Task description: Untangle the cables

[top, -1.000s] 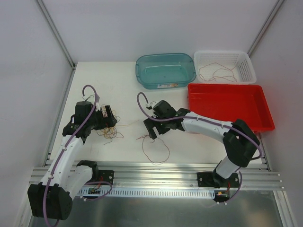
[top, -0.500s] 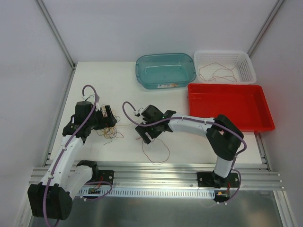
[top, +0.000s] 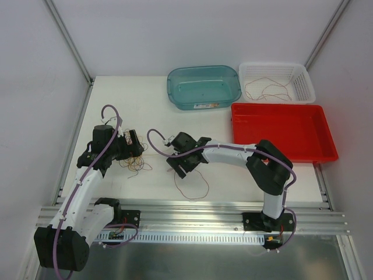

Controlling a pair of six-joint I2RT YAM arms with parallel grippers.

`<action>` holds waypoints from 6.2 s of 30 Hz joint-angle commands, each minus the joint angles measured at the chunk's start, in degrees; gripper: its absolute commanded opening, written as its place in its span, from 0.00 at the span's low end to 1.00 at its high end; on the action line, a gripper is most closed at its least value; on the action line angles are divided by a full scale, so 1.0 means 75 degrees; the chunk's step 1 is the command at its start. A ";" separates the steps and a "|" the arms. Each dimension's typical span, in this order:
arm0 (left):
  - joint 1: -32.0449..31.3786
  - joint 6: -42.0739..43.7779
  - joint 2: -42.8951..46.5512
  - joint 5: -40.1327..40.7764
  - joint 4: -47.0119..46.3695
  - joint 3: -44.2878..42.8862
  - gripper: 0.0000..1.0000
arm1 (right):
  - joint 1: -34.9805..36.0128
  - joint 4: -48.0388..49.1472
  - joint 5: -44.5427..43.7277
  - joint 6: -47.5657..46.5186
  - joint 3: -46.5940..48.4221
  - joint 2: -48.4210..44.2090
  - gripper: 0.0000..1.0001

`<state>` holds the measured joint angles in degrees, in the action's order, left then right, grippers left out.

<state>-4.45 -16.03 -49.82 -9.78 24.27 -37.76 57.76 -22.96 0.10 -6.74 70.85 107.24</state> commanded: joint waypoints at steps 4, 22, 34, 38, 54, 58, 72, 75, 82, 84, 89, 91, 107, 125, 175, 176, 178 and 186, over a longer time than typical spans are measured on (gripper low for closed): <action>0.0007 0.0075 0.0034 0.0109 -0.0189 0.0007 0.99 | 0.0057 -0.0208 -0.0178 -0.0015 0.0467 0.0104 0.78; -0.0005 0.0075 0.0045 0.0167 -0.0189 0.0030 0.99 | 0.0443 -0.1732 -0.0118 0.1332 0.1228 -0.0695 0.99; 0.0007 -0.0217 0.0139 0.1758 0.0208 -0.0051 0.99 | 0.1006 -0.1509 -0.0751 0.1907 0.1557 0.0431 0.83; 0.0007 -0.0358 0.0291 0.2394 0.0408 -0.0110 0.99 | 0.1216 -0.1415 -0.0903 0.2047 0.1569 0.0736 0.77; 0.0007 -0.0358 0.0362 0.2476 0.0408 -0.0098 0.99 | 0.1299 -0.1556 -0.1454 0.2223 0.1546 0.1346 0.22; 0.0007 -0.0347 0.0362 0.2453 0.0420 -0.0098 0.99 | 0.1276 -0.1603 -0.1665 0.2095 0.1441 0.1101 0.01; 0.0007 -0.0335 0.0315 0.2429 0.0420 -0.0122 0.99 | -0.0492 -0.2035 -0.1947 0.1122 0.1579 -0.2379 0.01; 0.0007 -0.0335 0.0303 0.2417 0.0420 -0.0122 0.99 | -0.1289 -0.2328 -0.1760 0.0935 0.2130 -0.2895 0.01; 0.0007 -0.0335 0.0291 0.2417 0.0408 -0.0110 0.99 | -0.3726 -0.2038 -0.0930 0.0500 0.3221 -0.3248 0.01; 0.0007 -0.0335 0.0292 0.2417 0.0420 -0.0122 0.99 | -0.4508 -0.1722 -0.0717 0.0652 0.3257 -0.3167 0.01; 0.0007 -0.0323 0.0327 0.2300 0.0397 -0.0098 0.99 | -0.5883 -0.0199 -0.0236 0.1461 0.3373 -0.2652 0.01; 0.0007 -0.0312 0.0327 0.2323 0.0397 -0.0087 0.99 | -0.6352 0.0514 -0.0247 0.1578 0.3513 -0.2243 0.01; -0.0005 -0.0159 0.0069 0.1984 0.0315 -0.0052 0.99 | -0.8462 0.3401 0.0280 0.3148 0.6488 0.2257 0.01; 0.0007 -0.0124 0.0022 0.1597 0.0221 -0.0051 0.99 | -0.8697 0.3238 0.1064 0.3044 0.4936 0.0741 0.96; -0.5665 -0.2278 -0.2056 0.2732 0.0103 -0.1881 0.81 | -0.2721 0.0213 0.0419 0.1672 -0.2205 -0.6835 0.98; -0.5618 -0.2408 -0.1936 0.3105 0.0220 -0.1822 0.81 | -0.2697 0.0237 0.0594 0.1672 -0.2158 -0.6753 0.98; -0.5128 -0.2770 -0.1760 0.3237 0.0396 -0.1646 0.82 | -0.2557 0.0284 0.0725 0.1649 -0.2111 -0.6437 0.97; -0.2631 -0.3137 -0.2330 0.2956 0.0643 -0.1561 0.88 | -0.1468 0.1162 0.1240 0.1684 -0.2064 -0.5195 0.93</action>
<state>-26.52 -38.13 -64.62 11.27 27.90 -47.92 44.10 -19.86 6.17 6.39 53.08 66.06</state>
